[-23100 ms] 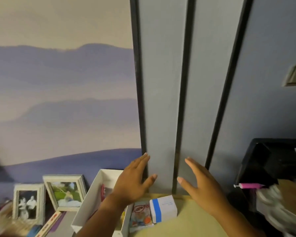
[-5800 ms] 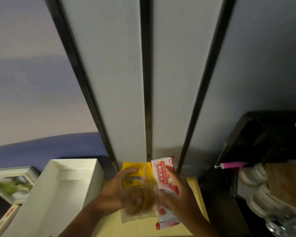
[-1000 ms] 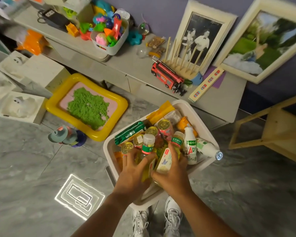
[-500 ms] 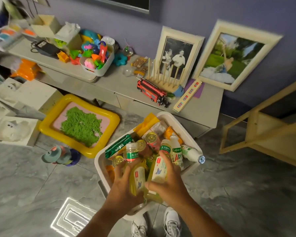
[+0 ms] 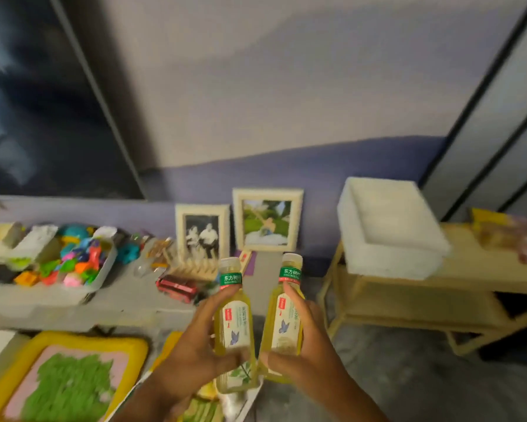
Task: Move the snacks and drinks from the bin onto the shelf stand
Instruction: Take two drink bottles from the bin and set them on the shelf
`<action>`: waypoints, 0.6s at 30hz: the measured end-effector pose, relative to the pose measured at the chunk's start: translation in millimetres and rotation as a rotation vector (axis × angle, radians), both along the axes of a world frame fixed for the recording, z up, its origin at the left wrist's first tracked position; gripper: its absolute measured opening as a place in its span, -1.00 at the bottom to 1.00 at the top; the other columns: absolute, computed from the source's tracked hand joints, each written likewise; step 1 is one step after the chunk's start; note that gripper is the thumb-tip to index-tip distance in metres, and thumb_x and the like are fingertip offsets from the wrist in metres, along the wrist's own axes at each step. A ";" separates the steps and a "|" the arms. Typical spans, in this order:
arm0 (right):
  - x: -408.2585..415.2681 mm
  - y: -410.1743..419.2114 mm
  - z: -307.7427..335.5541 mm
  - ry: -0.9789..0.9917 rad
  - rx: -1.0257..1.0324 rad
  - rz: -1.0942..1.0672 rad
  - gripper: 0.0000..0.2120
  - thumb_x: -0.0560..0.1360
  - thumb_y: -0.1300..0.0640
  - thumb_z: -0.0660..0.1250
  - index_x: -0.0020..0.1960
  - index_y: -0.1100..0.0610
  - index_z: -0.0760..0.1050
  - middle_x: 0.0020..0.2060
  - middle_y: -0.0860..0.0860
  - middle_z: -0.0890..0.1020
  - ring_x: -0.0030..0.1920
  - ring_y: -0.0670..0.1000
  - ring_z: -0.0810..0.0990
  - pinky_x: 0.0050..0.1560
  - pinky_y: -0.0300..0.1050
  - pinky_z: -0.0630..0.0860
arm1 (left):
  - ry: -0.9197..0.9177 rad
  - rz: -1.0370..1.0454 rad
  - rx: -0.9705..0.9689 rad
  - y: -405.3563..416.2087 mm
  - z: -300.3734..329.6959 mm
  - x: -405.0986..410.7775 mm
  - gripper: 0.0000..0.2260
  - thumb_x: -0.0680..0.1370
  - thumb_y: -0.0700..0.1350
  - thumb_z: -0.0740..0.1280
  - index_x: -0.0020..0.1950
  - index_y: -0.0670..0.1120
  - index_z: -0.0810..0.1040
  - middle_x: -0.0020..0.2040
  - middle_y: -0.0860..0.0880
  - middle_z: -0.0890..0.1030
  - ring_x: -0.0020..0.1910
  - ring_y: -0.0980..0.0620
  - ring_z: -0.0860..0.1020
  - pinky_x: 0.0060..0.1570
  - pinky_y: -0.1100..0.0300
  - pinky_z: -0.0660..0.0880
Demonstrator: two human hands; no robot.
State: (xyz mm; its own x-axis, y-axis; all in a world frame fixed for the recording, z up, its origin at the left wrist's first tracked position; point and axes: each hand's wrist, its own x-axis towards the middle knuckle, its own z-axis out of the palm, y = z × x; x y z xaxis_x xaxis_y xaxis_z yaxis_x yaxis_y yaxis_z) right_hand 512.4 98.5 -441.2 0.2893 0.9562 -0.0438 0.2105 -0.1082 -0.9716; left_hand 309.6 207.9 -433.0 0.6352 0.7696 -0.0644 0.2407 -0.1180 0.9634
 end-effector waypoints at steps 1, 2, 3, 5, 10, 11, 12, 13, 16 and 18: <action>23.4 -4.4 18.8 -0.024 0.029 -0.009 0.01 0.25 0.13 0.60 0.50 -0.43 0.19 0.38 -0.26 0.25 0.42 -0.23 0.39 0.31 -0.19 0.52 | -0.018 -0.040 0.013 1.5 18.7 27.2 -0.16 0.35 -0.21 0.64 0.50 0.21 0.32 0.48 0.07 0.37 0.37 -0.03 0.50 0.17 -0.10 0.60; 48.3 -10.1 37.0 -0.054 0.054 -0.023 0.02 0.26 0.14 0.60 0.52 -0.38 0.19 0.39 -0.27 0.24 0.43 -0.23 0.37 0.33 -0.23 0.49 | -0.028 -0.082 0.043 1.3 37.8 55.2 -0.16 0.35 -0.20 0.64 0.50 0.21 0.31 0.49 0.07 0.37 0.39 -0.02 0.49 0.20 -0.12 0.58; 73.4 -16.8 55.3 -0.082 0.080 -0.041 0.01 0.27 0.14 0.60 0.54 -0.34 0.18 0.40 -0.27 0.22 0.44 -0.24 0.35 0.33 -0.27 0.47 | -0.039 -0.127 0.064 0.0 56.4 83.7 -0.15 0.36 -0.19 0.64 0.51 0.20 0.30 0.50 0.07 0.36 0.39 -0.02 0.48 0.22 -0.14 0.56; 121.8 -32.8 89.9 -0.129 0.127 -0.082 -0.01 0.30 0.09 0.60 0.54 -0.35 0.17 0.44 -0.26 0.18 0.45 -0.24 0.34 0.30 -0.31 0.48 | -0.050 -0.205 0.121 -5.4 91.3 139.7 -0.14 0.35 -0.19 0.64 0.52 0.19 0.29 0.51 0.07 0.35 0.39 -0.01 0.49 0.19 -0.16 0.57; 229.9 -84.9 155.2 -0.263 0.171 -0.229 -0.01 0.31 0.07 0.58 0.50 -0.46 0.11 0.46 -0.25 0.14 0.39 -0.21 0.44 0.23 -0.14 0.60 | -0.119 -0.401 0.226 -33.2 155.5 274.7 -0.14 0.32 -0.27 0.64 0.49 0.20 0.34 0.42 0.08 0.38 0.37 0.02 0.49 0.14 0.03 0.61; 247.8 -96.8 164.4 -0.279 0.172 -0.269 -0.01 0.31 0.07 0.58 0.49 -0.47 0.11 0.45 -0.24 0.16 0.37 -0.21 0.47 0.20 -0.15 0.62 | -0.130 -0.435 0.220 -39.5 162.5 299.4 -0.14 0.32 -0.25 0.65 0.48 0.22 0.35 0.41 0.09 0.38 0.38 0.05 0.48 0.17 0.04 0.60; 265.2 -108.3 171.5 -0.287 0.176 -0.303 -0.02 0.31 0.05 0.59 0.47 -0.49 0.11 0.45 -0.24 0.17 0.35 -0.22 0.48 0.18 -0.17 0.62 | -0.139 -0.463 0.218 -46.2 168.8 323.3 -0.15 0.32 -0.22 0.66 0.47 0.24 0.35 0.41 0.12 0.38 0.39 0.09 0.47 0.18 0.06 0.59; 282.0 -118.7 176.5 -0.296 0.180 -0.332 -0.03 0.31 0.03 0.60 0.45 -0.53 0.10 0.45 -0.24 0.18 0.35 -0.23 0.48 0.16 -0.20 0.62 | -0.145 -0.493 0.214 -53.0 174.3 346.0 -0.15 0.31 -0.19 0.66 0.46 0.25 0.35 0.40 0.16 0.38 0.38 0.13 0.46 0.18 0.09 0.59; 327.1 -141.6 185.4 -0.327 0.174 -0.413 0.00 0.29 -0.06 0.63 0.35 -0.66 0.01 0.48 -0.21 0.25 0.35 -0.18 0.50 0.13 -0.22 0.63 | -0.147 -0.551 0.185 -69.0 179.0 408.3 -0.19 0.32 -0.11 0.66 0.42 0.29 0.34 0.35 0.25 0.41 0.34 0.19 0.46 0.14 0.21 0.60; 355.9 -151.6 181.9 -0.336 0.165 -0.445 -0.02 0.28 -0.16 0.63 0.37 -0.65 0.00 0.53 -0.18 0.20 0.38 -0.11 0.50 0.16 -0.11 0.64 | -0.115 -0.574 0.135 -76.9 176.2 447.5 -0.26 0.33 -0.03 0.63 0.37 0.32 0.33 0.30 0.27 0.46 0.28 0.28 0.49 0.04 0.30 0.60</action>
State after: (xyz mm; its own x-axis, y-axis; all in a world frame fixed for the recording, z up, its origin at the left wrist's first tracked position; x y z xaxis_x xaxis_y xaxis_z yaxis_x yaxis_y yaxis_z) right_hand 868.2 -53.1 -259.3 0.6369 0.7260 0.2593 0.4791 -0.1093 -0.8709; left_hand 757.2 131.0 -256.8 0.9491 0.2976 0.1035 -0.0025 -0.3214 0.9469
